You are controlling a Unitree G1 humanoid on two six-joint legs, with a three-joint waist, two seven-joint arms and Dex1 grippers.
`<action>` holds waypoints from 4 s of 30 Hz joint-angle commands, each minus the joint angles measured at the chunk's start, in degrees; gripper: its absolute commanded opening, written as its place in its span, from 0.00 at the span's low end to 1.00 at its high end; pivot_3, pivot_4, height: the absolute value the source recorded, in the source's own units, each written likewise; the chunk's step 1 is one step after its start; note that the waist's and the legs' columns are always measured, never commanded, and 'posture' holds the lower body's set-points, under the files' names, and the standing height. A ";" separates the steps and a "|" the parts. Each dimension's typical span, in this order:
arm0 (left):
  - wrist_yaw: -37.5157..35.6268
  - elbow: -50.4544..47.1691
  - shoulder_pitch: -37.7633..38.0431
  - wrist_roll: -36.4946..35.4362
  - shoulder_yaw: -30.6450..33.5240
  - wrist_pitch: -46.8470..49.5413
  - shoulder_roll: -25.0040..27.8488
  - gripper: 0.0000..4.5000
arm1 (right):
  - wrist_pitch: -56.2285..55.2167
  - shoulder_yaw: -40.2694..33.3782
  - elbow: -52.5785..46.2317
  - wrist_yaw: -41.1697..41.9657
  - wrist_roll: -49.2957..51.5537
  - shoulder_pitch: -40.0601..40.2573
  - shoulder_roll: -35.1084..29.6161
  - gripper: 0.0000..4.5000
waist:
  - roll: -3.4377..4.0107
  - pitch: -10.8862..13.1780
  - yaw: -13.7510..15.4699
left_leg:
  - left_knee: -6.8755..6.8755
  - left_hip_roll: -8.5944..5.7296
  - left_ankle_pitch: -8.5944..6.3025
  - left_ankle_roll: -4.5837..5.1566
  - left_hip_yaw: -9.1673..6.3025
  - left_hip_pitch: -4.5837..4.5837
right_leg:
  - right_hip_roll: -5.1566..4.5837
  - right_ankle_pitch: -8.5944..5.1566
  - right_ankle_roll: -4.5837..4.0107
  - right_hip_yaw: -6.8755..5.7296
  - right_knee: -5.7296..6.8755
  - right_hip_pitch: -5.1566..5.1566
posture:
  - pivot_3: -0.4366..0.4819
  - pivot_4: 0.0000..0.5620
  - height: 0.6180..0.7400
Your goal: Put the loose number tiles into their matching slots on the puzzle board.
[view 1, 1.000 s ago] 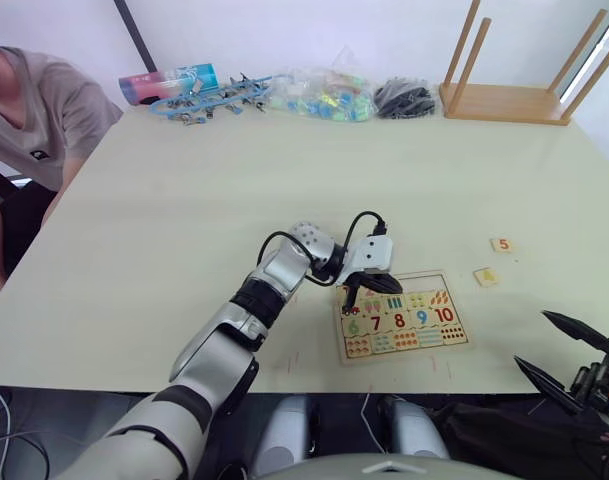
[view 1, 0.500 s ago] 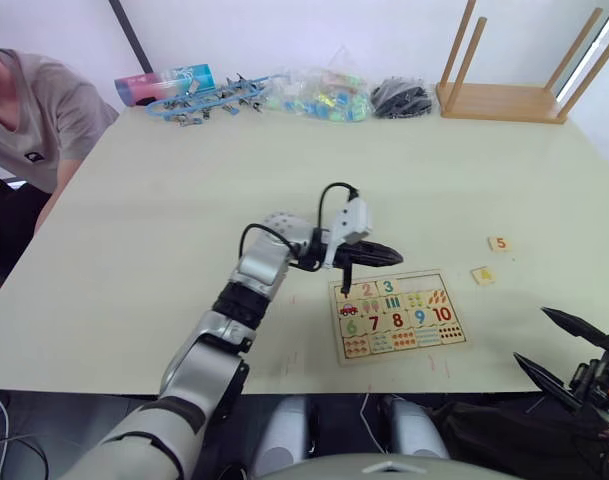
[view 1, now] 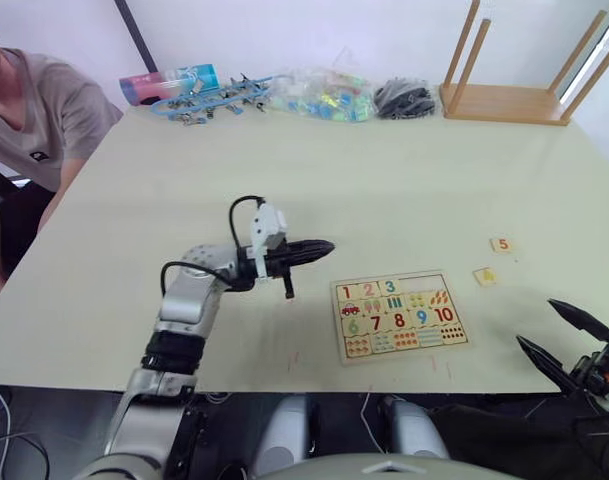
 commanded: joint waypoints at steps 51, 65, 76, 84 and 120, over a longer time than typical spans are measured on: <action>-2.24 -8.87 29.01 -9.74 17.95 -8.20 13.26 0.98 | 4.74 -2.82 7.85 -2.10 -1.78 -3.20 -6.18 1.00 | 0.05 -0.05 -1.57 | -0.47 -0.03 -0.30 -0.09 -0.02 0.04 | -1.25 -0.12 -0.35 -0.65 -0.33 -0.05 | 0.48 0.27 1.00; -8.96 -5.22 21.53 -8.48 13.32 -10.72 15.70 0.98 | 6.66 -0.82 7.27 -0.77 -3.11 -6.81 -9.08 1.00 | 0.06 -0.04 -1.60 | -0.47 -0.04 -0.18 0.12 -0.02 0.03 | -1.25 -0.11 -0.36 -0.67 -0.33 -0.05 | 0.48 0.27 1.00; -20.81 0.93 10.93 -9.01 8.30 -12.67 17.03 0.98 | 11.23 7.16 11.27 5.00 -7.47 -17.73 -16.70 1.00 | 0.05 -0.03 -1.59 | -0.47 -0.05 -0.01 -0.05 -0.01 -0.05 | -1.16 -0.10 -0.35 -1.00 -0.35 -0.04 | 0.48 0.27 1.00; -23.86 0.96 8.63 -9.61 6.36 -13.03 15.82 0.98 | 17.54 15.38 10.31 9.36 -11.40 -26.28 -22.79 1.00 | 0.02 0.00 -1.38 | -0.45 -0.07 0.00 -0.03 0.04 -0.08 | -0.80 0.02 -0.11 -1.06 -0.35 -0.04 | 0.48 0.27 1.00; -26.47 4.48 6.77 -9.92 4.93 -16.69 14.38 0.98 | 34.12 12.95 -5.36 -29.04 -15.58 -19.90 -7.20 1.00 | -0.04 0.08 -0.13 | -0.15 -0.03 0.01 -0.02 0.01 -0.18 | -0.48 0.03 -0.07 -1.11 -0.24 -0.03 | 0.48 0.27 1.00</action>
